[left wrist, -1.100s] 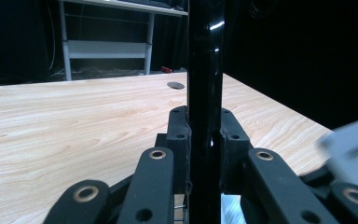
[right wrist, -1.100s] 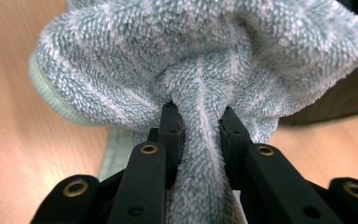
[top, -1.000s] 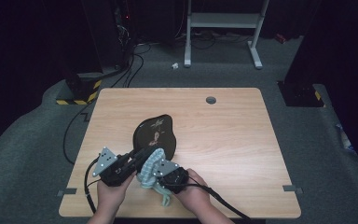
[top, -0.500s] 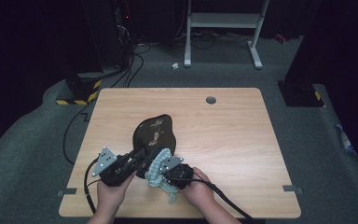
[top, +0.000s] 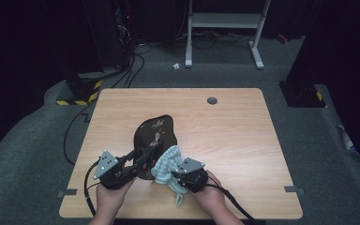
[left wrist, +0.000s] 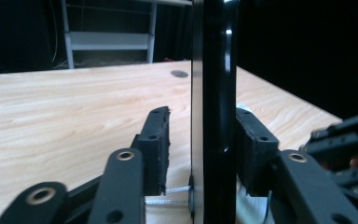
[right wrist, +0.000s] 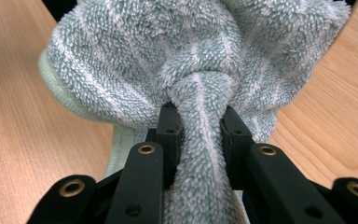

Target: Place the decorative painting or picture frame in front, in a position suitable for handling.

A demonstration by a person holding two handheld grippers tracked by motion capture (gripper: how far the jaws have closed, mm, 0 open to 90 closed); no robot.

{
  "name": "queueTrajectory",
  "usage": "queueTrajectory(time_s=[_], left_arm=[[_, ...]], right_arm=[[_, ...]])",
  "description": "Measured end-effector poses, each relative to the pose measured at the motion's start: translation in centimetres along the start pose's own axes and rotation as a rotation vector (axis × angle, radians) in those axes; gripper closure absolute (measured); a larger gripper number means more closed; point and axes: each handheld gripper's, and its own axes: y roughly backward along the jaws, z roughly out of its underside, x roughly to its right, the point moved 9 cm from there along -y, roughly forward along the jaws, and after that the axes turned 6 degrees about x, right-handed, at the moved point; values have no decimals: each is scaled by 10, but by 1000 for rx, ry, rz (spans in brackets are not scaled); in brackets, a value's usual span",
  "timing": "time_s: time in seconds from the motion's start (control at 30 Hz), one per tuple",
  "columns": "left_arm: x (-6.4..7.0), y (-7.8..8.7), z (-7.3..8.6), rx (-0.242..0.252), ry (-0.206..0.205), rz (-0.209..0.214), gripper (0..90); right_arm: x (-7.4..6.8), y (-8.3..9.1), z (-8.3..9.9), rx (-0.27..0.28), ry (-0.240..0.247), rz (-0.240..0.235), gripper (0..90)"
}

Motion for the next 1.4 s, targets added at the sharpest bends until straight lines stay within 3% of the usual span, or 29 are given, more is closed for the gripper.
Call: queueTrajectory(time_s=[0.07, 0.27, 0.53, 0.77, 0.87, 1.0, 1.07, 1.4], left_arm=[[-1, 3, 4, -7, -21, -20, 547], [-4, 11, 17, -39, -26, -50, 496], [-3, 13, 38, -67, -48, -45, 474], [-5, 10, 48, -78, -72, -38, 477], [-5, 8, 51, -88, -62, -25, 463], [-1, 5, 54, -98, -84, -15, 505], [1, 3, 55, -103, -102, -9, 502], [4, -5, 58, -94, -83, -2, 549]], right_arm=[[3, 2, 2, 9, -12, 4, 735], [13, 5, 6, 25, -39, 4, 734], [19, 8, 10, 39, -56, 32, 734], [24, 17, 12, 82, -80, 52, 735], [25, 21, 12, 103, -78, 65, 735], [24, 25, 10, 130, -74, 72, 734], [25, 27, 9, 144, -78, 74, 733], [27, 42, -13, 252, -110, 74, 733]])
